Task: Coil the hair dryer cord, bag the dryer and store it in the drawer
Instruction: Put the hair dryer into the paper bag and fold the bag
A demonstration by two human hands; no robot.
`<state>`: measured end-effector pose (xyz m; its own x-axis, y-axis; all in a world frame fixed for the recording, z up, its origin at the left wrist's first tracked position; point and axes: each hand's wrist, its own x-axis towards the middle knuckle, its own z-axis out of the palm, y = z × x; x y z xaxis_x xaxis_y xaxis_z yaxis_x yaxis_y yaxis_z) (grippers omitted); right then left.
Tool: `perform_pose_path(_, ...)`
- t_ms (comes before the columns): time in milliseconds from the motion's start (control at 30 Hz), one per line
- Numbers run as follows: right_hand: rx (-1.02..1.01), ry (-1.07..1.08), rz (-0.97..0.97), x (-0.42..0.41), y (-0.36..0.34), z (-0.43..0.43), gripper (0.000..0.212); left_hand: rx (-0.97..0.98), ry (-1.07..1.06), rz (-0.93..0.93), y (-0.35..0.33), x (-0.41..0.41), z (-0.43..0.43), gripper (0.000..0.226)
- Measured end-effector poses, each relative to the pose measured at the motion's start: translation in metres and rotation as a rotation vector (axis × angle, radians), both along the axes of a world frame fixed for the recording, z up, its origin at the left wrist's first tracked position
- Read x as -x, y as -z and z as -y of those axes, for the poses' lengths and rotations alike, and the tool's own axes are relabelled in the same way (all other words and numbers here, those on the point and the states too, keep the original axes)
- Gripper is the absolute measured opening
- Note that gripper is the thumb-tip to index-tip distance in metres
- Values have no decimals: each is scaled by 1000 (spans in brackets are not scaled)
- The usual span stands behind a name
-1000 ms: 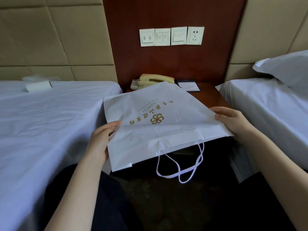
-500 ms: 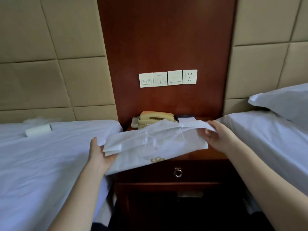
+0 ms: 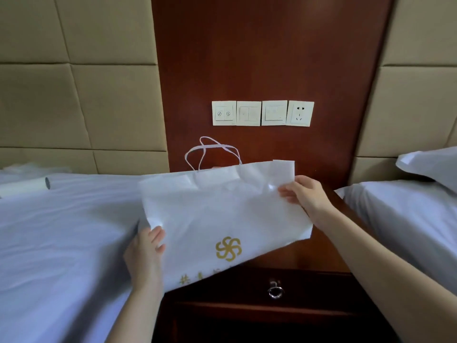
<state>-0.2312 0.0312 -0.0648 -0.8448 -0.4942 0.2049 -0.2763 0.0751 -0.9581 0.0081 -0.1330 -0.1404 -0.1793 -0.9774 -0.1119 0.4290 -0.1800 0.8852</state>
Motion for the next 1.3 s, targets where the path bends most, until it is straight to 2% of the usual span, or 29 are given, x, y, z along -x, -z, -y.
perform_pose_path(67, -131, -33, -155, 1, -2, 10, 12, 100, -59, 135, 15, 5, 8, 13)
perform_pose_path(133, -198, -80, -246, 3, -3, 22, 15, 173, -72, 309, 20, 9, 14, 14)
perform_pose_path(233, -245, -107, -369, 6, -4, 37, 12, 232, -54, 500, 16, 10, 25, 44)
perform_pose_path(333, -372, -140, -483, 11, -1, 52, 29, 267, -92, 696, 19, 4, 36, 63)
perform_pose_path(467, -586, -192, -569, 14, 8, 71, 50, 197, 18, 619, 22, -4, 42, 72)
perform_pose_path(533, -610, -184, -564, 11, 12, 75, 61, 165, 41, 634, 23, -13, 47, 87)
perform_pose_path(600, -607, -121, -583, 6, 13, 75, 76, 84, 59, 604, 24, -21, 51, 92)
perform_pose_path(633, -617, -61, -595, 4, 12, 73, 82, 57, 68, 552, 25, -24, 53, 85)
perform_pose_path(700, -655, 51, -605, 0, 11, 67, 86, 45, 129, 447, 22, -28, 55, 49)
perform_pose_path(767, -669, 89, -509, -1, 10, 60, 81, 60, 163, 402, 19, -29, 53, 24)
perform_pose_path(833, -672, 115, -357, 3, 10, 55, 64, 102, 140, 424, 19, -29, 53, 9)
perform_pose_path(933, -594, 131, -218, 10, 16, 49, 18, 236, 90, 480, 17, -26, 50, 16)
perform_pose_path(1000, -529, 116, -172, 13, 19, 48, 15, 285, 64, 495, 14, -26, 46, 22)
perform_pose_path(1100, -476, 110, -218, 14, 21, 46, 16, 328, 63, 488, 9, -31, 42, 15)
perform_pose_path(1200, -388, 119, -359, 10, 18, 46, 4, 433, 56, 520, 5, -35, 41, 18)
perform_pose_path(1300, -291, 128, -412, 10, 15, 47, 4, 538, 16, 508, -2, -32, 45, 12)
